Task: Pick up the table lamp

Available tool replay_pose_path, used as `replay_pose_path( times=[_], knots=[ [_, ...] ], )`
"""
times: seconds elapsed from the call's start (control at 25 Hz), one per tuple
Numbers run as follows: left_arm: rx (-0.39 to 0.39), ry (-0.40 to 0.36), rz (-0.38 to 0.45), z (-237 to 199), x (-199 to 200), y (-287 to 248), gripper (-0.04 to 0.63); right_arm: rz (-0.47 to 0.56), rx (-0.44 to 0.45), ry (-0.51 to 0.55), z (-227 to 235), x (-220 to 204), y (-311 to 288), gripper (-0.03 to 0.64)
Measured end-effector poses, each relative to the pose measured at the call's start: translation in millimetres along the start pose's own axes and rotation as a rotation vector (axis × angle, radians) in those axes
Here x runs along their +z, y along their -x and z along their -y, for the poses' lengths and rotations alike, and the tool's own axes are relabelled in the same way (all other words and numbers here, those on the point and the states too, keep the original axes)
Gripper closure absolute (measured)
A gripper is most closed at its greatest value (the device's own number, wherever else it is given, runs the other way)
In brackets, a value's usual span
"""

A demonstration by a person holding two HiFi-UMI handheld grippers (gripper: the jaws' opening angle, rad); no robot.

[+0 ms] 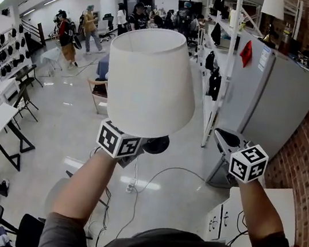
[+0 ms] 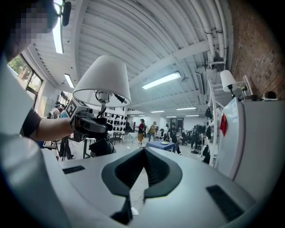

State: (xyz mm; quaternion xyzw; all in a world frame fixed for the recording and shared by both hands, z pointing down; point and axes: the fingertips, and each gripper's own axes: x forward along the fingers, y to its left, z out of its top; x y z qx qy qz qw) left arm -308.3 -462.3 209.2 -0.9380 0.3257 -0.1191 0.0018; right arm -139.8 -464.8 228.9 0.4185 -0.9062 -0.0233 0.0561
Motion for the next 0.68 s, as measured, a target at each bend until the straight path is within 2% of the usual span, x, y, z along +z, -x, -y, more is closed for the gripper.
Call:
replay_pose_path(
  times=[0.68],
  knots=[
    [-0.016,0.002,-0.009,-1.8,0.8,-8.8,0.449,-0.007,-0.005,0.015,5.1,1.2,-4.9,0.623]
  ],
)
